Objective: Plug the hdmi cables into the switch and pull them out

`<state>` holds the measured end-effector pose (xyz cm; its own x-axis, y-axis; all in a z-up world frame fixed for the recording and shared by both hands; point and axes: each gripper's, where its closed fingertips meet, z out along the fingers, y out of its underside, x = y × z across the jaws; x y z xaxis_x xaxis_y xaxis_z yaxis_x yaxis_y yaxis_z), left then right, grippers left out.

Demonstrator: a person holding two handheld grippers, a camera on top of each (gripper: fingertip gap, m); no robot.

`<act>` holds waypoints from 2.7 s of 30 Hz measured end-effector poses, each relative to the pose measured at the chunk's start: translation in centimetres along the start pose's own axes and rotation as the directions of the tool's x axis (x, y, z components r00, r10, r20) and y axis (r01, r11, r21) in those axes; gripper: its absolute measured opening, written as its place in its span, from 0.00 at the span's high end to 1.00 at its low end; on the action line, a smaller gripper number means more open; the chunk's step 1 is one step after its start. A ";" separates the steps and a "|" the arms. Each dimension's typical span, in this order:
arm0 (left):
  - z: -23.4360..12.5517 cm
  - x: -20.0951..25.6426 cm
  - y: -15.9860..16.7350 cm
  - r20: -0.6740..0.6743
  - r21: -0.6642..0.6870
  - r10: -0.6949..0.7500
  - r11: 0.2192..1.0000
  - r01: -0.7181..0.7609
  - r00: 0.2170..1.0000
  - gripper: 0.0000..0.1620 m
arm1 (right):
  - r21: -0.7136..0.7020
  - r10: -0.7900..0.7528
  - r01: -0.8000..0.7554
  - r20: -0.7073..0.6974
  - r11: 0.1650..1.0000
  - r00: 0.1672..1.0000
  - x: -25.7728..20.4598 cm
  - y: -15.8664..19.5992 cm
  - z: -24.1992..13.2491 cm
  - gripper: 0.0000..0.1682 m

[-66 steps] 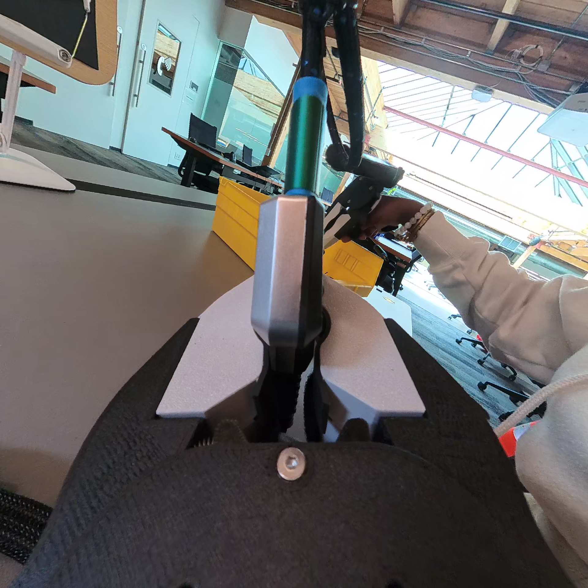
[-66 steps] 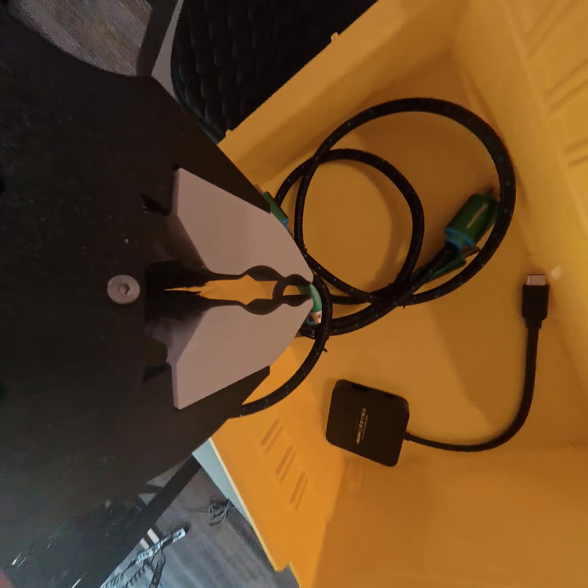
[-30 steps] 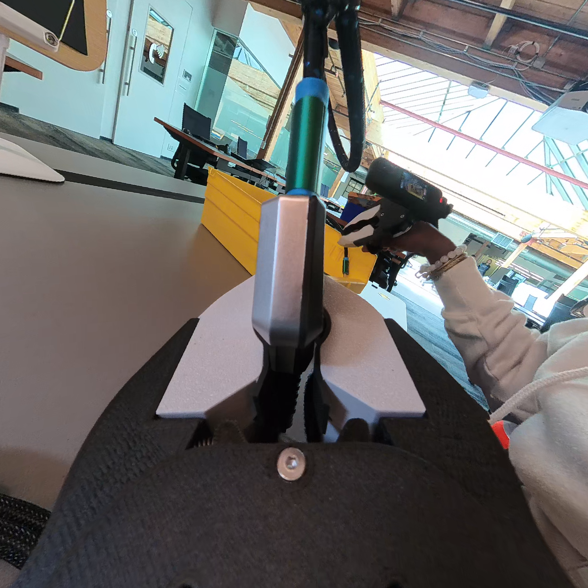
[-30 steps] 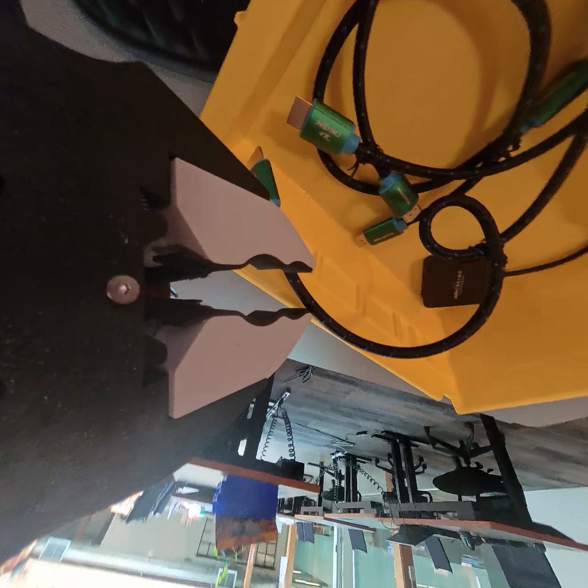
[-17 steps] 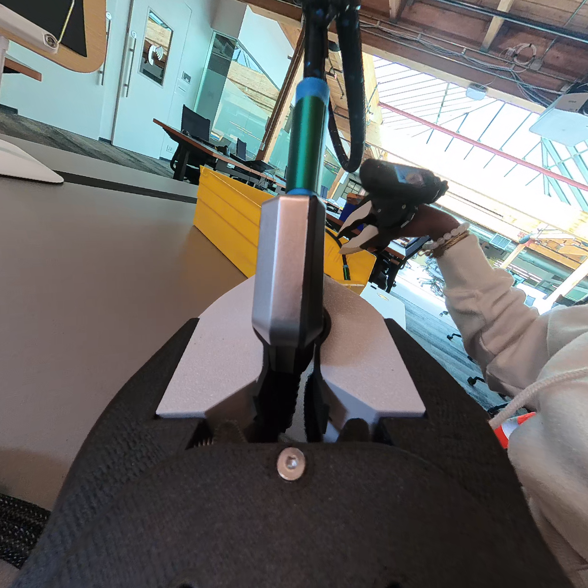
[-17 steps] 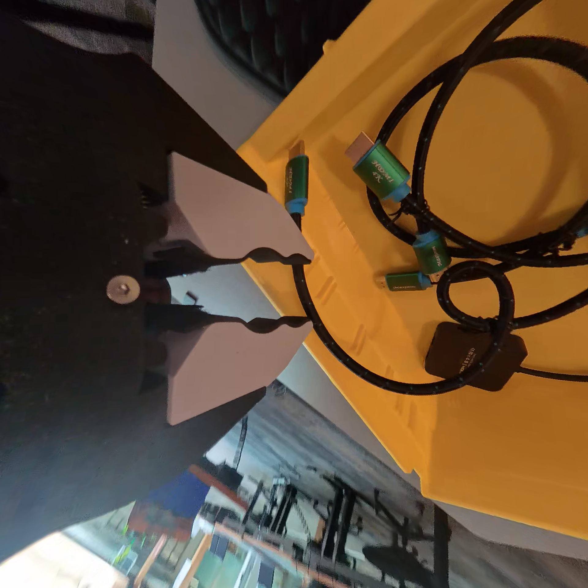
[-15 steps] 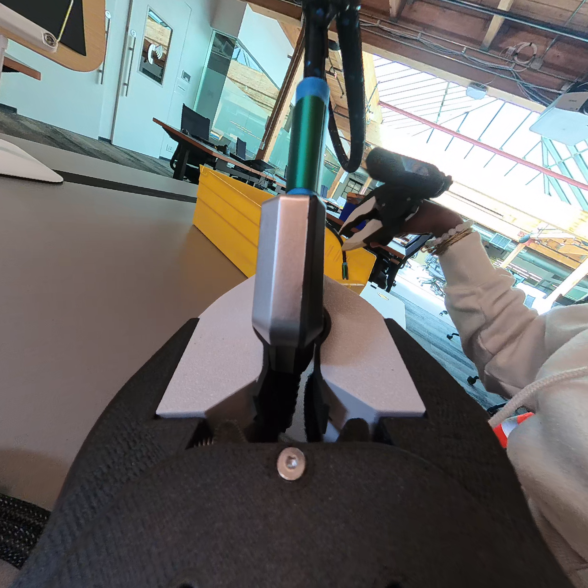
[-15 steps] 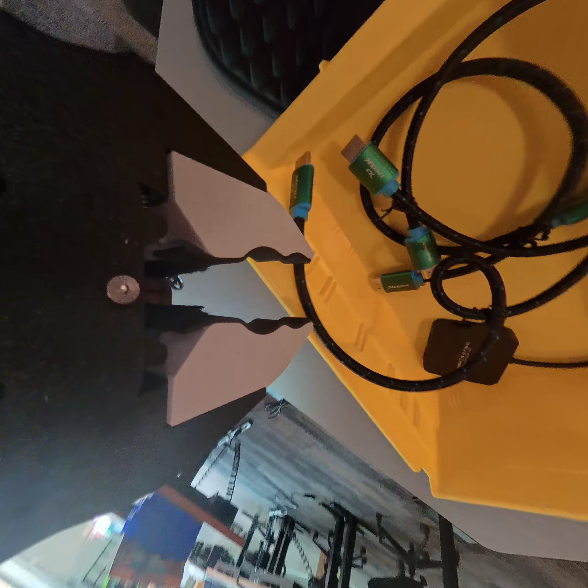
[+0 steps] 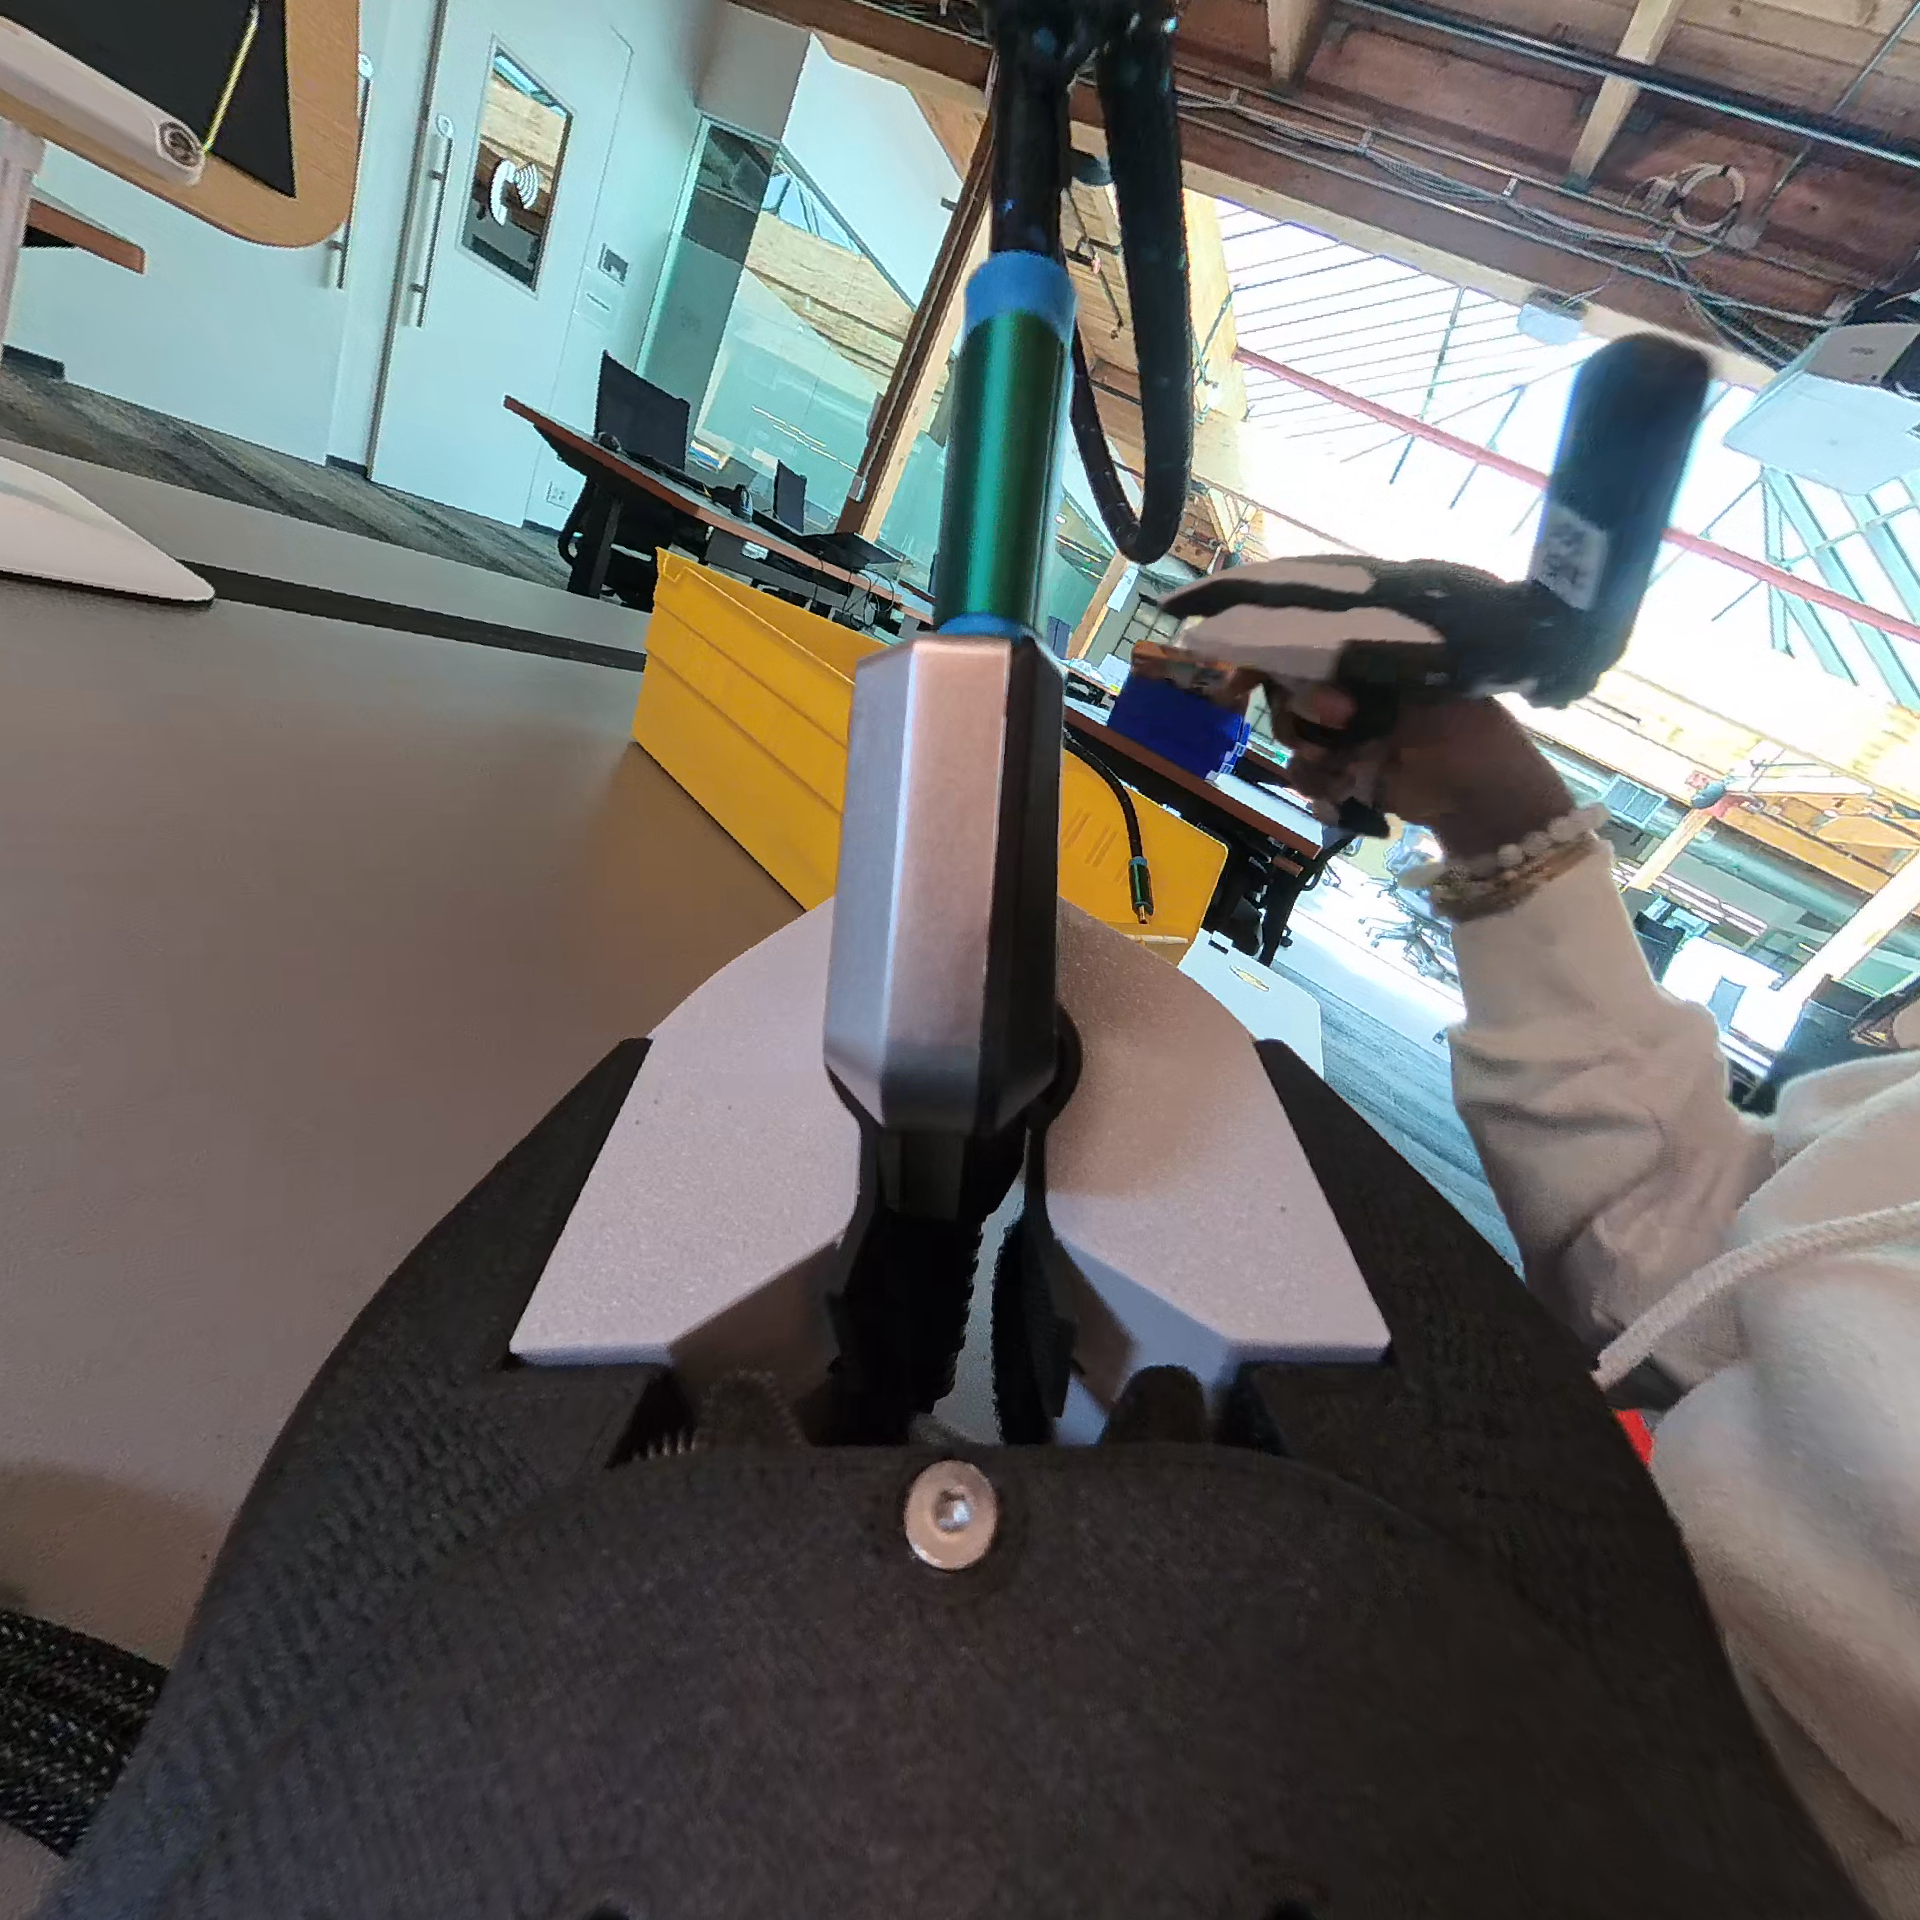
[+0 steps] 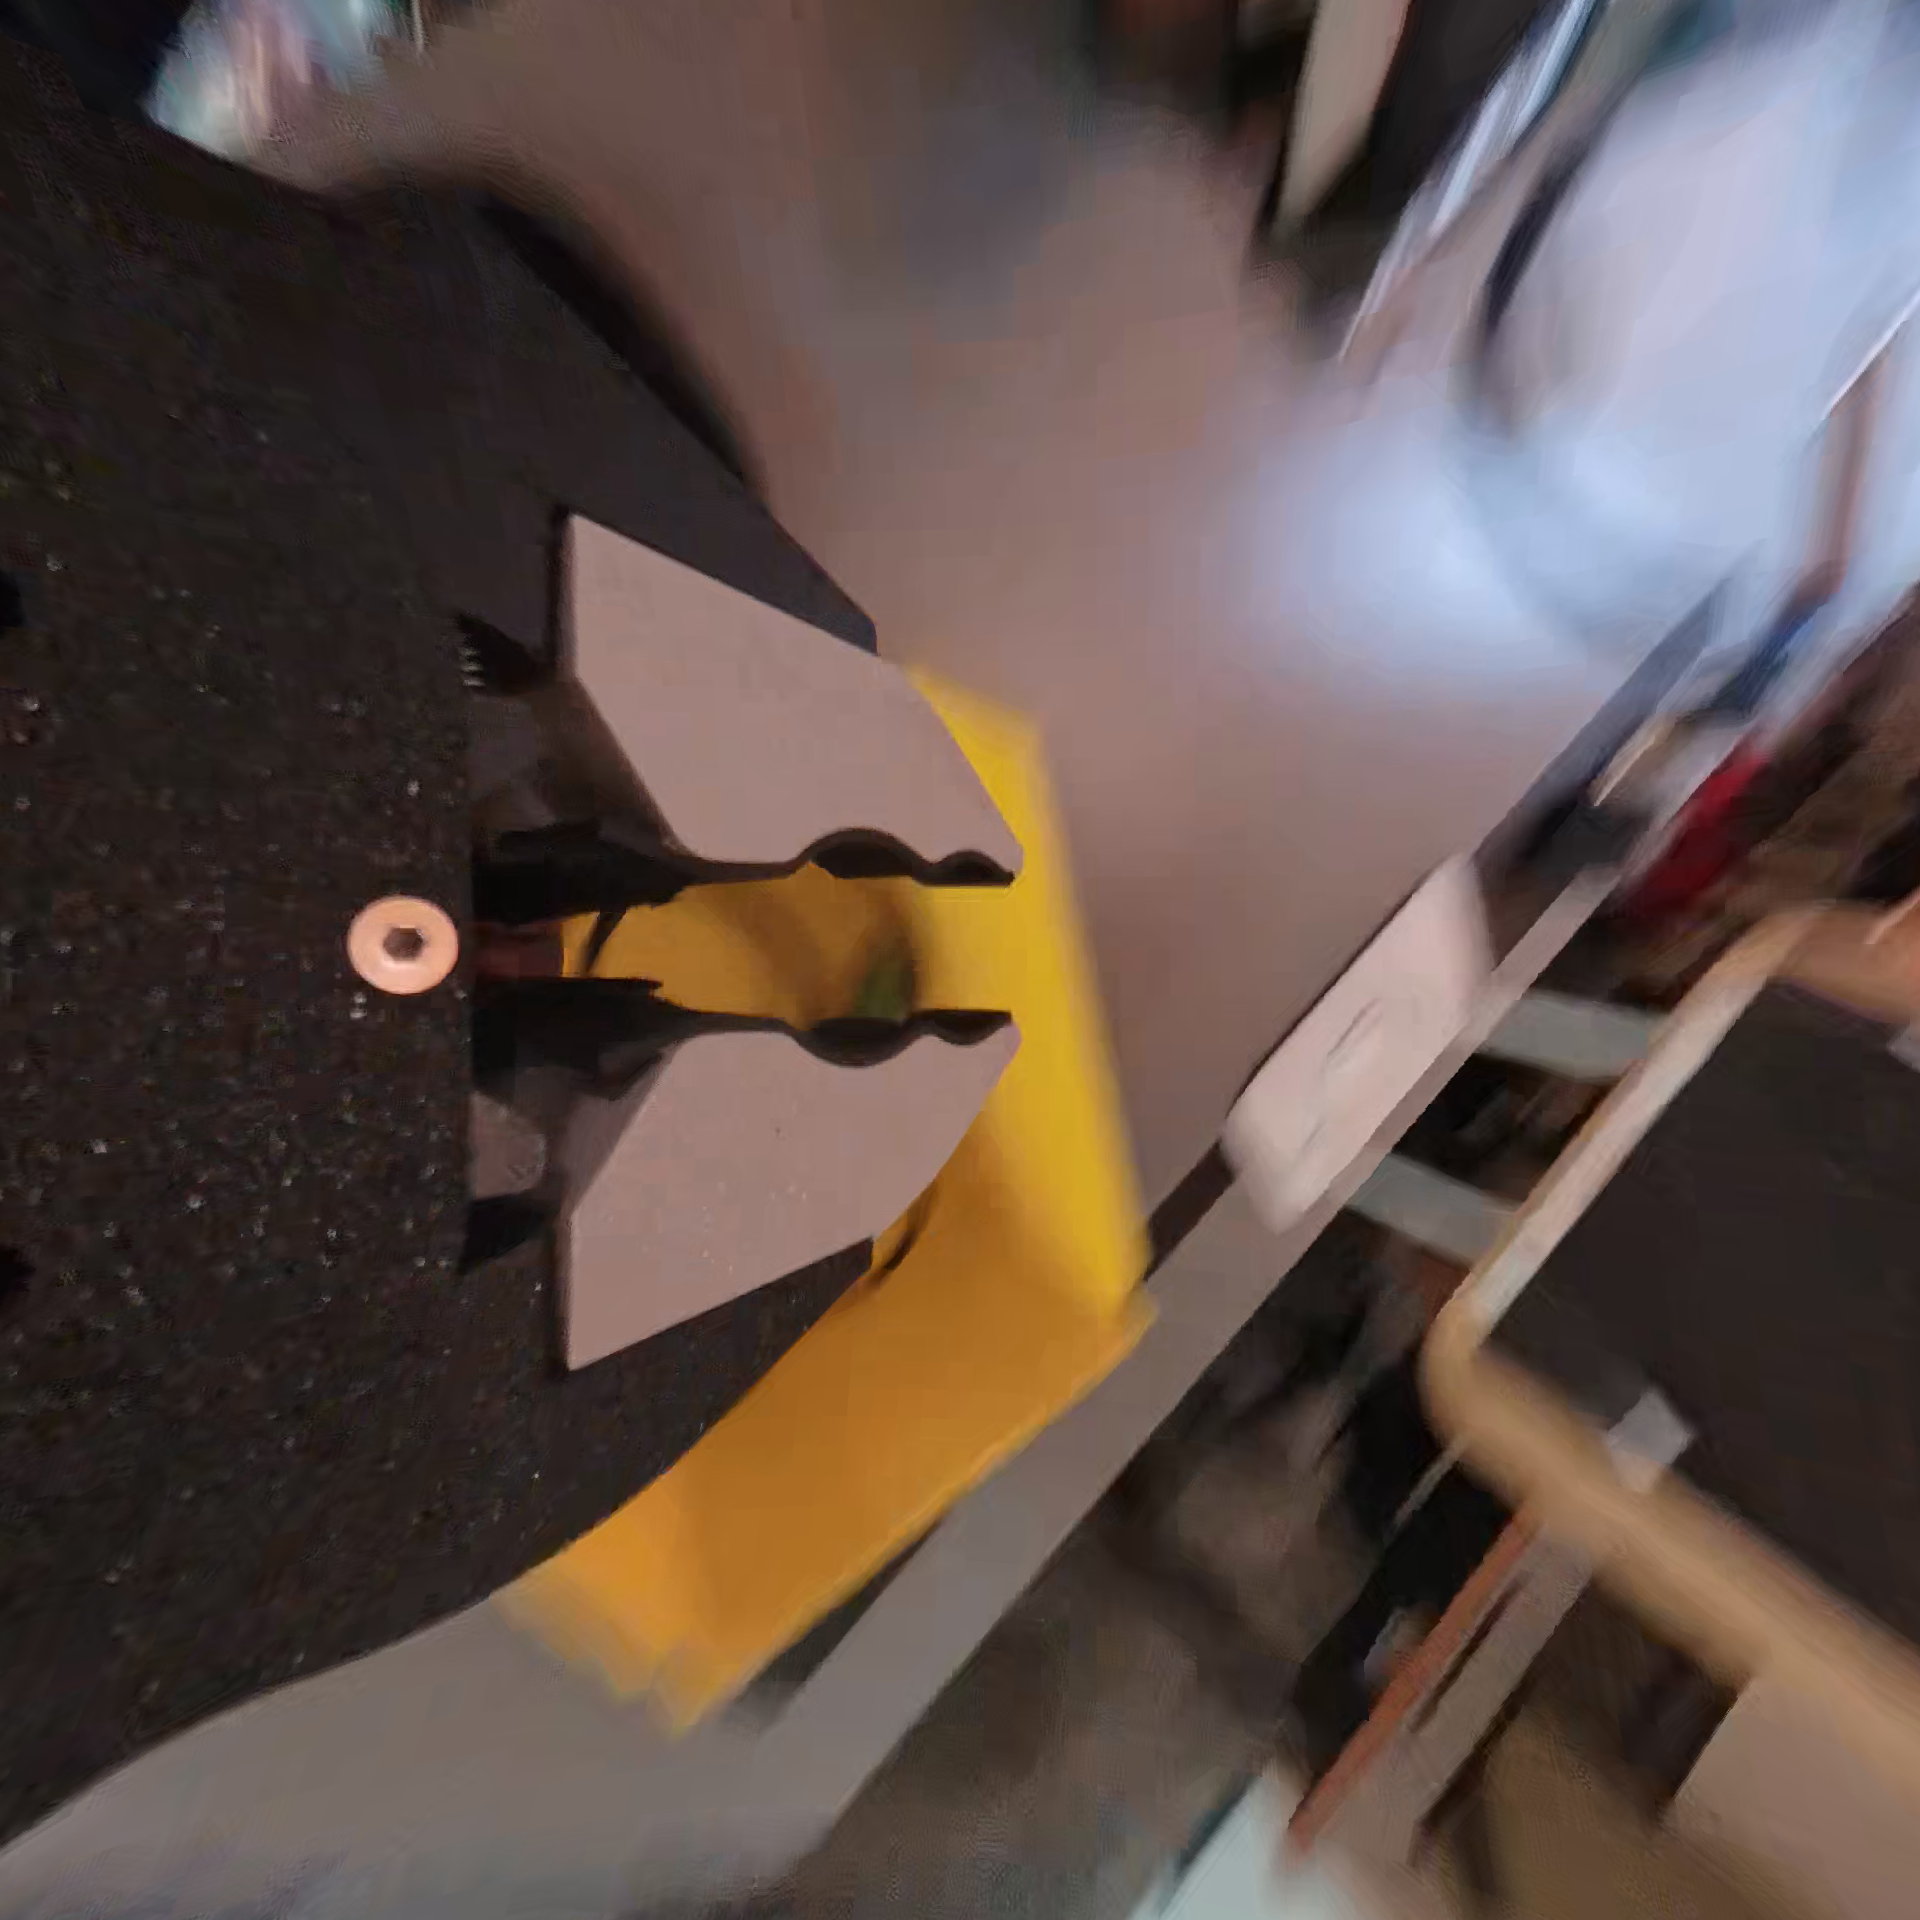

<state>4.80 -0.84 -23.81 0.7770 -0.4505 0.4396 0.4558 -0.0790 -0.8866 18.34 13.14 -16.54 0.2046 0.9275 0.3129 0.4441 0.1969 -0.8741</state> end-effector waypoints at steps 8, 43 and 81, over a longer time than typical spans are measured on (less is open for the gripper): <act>-0.4 -1.1 -1.2 0.181 0.053 0.187 0.979 -0.199 0.966 0.85 | 0.241 0.229 -0.410 0.540 0.880 0.810 -20.6 -10.0 8.1 0.74; -1.0 -0.4 -2.2 0.332 0.016 0.503 0.843 -0.538 0.798 0.86 | 0.416 0.293 -0.271 0.012 0.868 0.956 -3.3 -8.2 1.8 0.96; 0.3 4.3 -1.1 0.180 0.079 0.750 0.635 -0.769 0.637 0.67 | 0.368 -0.647 0.544 0.273 0.754 0.712 -21.4 -5.5 5.8 0.85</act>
<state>7.80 -2.43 -20.94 0.9147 -0.1865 -0.3586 -0.2739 0.3664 -0.8892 6.45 -5.94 -20.61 -0.3793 0.6198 0.6870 0.1250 0.7700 -0.6257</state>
